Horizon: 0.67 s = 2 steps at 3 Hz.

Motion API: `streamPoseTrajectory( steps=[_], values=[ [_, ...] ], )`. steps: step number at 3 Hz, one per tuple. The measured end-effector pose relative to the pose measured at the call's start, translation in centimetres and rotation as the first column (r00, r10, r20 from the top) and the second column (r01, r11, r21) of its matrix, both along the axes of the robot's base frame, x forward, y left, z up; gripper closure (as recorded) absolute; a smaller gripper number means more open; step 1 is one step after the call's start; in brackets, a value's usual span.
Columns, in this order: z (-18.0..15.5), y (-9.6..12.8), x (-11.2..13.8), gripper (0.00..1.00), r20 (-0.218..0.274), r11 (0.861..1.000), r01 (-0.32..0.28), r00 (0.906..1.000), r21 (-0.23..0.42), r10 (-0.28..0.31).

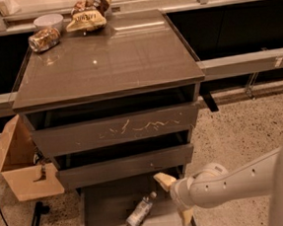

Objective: Pick blue plastic bottle from bottom drawer and place on counter

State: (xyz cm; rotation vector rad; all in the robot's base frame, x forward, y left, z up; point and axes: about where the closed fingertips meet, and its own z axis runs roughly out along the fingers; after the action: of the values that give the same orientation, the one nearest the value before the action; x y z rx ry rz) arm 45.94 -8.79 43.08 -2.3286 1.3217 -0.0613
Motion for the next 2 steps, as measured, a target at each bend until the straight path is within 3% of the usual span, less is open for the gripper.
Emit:
streamPoseTrajectory(
  steps=[1, 2],
  values=[
    [-4.7, 0.2, 0.5, 0.0, -0.03, 1.0, -0.006, 0.9995, 0.018, 0.007],
    [-11.3, 2.0, 0.9, 0.0, -0.071, 0.998, -0.031, 0.9969, 0.048, 0.034]
  ],
)
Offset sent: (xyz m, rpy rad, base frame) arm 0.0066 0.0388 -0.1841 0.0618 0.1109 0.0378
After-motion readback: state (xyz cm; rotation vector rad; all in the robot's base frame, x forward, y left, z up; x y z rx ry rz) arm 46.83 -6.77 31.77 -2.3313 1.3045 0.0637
